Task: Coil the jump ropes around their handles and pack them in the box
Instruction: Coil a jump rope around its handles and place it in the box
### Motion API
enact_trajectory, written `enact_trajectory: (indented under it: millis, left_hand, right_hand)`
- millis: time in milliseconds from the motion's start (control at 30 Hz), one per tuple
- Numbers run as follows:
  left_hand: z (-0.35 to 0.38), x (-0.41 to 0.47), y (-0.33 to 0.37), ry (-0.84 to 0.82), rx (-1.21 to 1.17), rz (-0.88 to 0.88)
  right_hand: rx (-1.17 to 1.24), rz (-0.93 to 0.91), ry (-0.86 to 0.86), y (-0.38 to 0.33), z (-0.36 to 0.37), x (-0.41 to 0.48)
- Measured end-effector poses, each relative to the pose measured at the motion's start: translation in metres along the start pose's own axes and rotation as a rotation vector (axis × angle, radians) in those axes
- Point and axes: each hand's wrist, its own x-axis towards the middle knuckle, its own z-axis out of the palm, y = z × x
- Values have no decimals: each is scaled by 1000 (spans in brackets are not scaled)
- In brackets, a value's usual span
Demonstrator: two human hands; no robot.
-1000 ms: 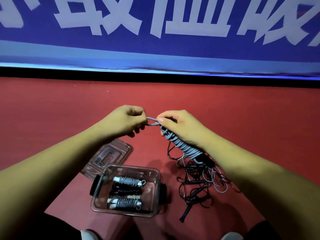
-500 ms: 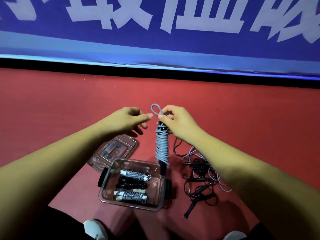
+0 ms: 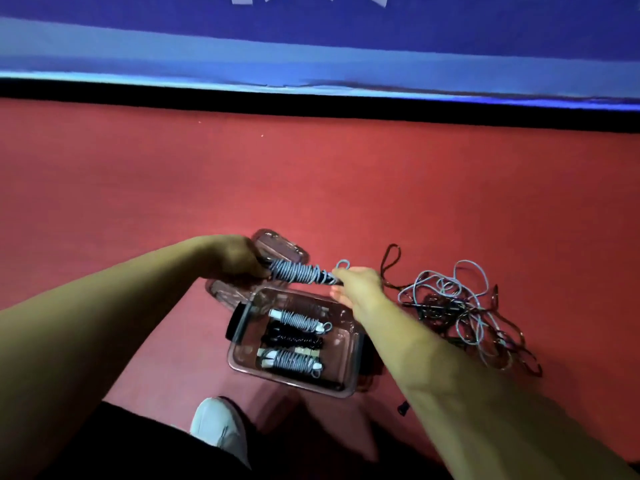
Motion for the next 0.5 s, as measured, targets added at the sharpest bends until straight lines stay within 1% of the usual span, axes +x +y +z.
enact_trajectory:
  millis: [100, 167, 233, 267, 333, 400, 500]
  left_hand:
    - [8, 21, -30, -88, 84, -170]
    - [12, 32, -40, -85, 55, -201]
    - [20, 53, -59, -71, -7, -223]
    - [28, 65, -70, -97, -14, -218]
    - [45, 82, -90, -113, 97, -199]
    - [61, 92, -98, -110, 186, -215]
    - [72, 110, -100, -53, 270, -255]
  right_hand:
    - [-27, 130, -65, 52, 12, 18]
    - [-117, 143, -42, 77, 17, 27]
    - [-275, 133, -12, 101, 20, 41]
    - [-338, 117, 0, 112, 19, 51]
    - [-439, 82, 15, 128, 17, 63]
    - [-529, 45, 31, 142, 14, 78]
    - [-499, 103, 69, 157, 13, 91]
